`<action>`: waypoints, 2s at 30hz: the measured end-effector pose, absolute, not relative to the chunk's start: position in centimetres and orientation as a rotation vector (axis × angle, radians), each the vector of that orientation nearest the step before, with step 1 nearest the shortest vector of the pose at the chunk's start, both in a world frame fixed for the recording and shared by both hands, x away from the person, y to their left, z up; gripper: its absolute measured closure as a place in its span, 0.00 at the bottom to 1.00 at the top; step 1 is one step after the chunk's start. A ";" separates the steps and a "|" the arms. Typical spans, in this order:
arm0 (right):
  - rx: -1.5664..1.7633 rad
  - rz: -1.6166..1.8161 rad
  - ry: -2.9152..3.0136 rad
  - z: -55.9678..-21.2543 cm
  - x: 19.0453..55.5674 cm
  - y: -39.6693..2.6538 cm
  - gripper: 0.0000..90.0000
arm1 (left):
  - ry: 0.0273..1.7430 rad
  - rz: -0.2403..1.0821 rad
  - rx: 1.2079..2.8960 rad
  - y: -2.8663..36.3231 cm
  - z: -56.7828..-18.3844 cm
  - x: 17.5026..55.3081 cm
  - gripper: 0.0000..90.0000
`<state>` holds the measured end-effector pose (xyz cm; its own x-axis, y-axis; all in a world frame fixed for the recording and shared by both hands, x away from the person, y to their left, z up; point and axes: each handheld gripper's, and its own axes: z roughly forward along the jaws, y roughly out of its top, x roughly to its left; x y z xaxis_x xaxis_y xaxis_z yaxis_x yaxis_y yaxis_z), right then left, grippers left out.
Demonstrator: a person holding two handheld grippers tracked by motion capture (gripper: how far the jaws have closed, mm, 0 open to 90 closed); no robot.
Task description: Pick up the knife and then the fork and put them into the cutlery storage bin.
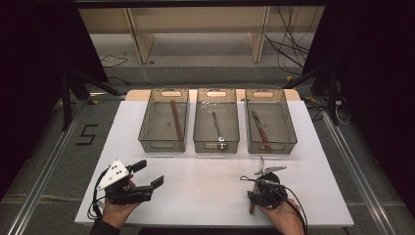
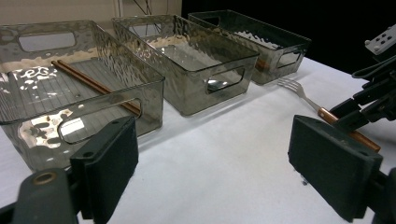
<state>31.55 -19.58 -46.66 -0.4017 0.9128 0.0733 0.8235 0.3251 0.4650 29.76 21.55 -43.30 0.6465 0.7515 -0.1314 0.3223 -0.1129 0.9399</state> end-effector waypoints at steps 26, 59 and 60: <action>1.600 0.609 2.369 -45.9 30.9 -22.8 0.90 | 0.877 0.459 1.706 21.6 -43.3 29.7 0.17; 1.569 0.782 2.368 -43.9 30.7 -24.0 0.91 | 0.884 0.459 1.706 21.7 -43.3 29.7 0.17; 1.561 0.796 2.367 -43.7 30.6 -24.1 0.91 | 0.885 0.458 1.707 21.7 -43.3 29.7 0.17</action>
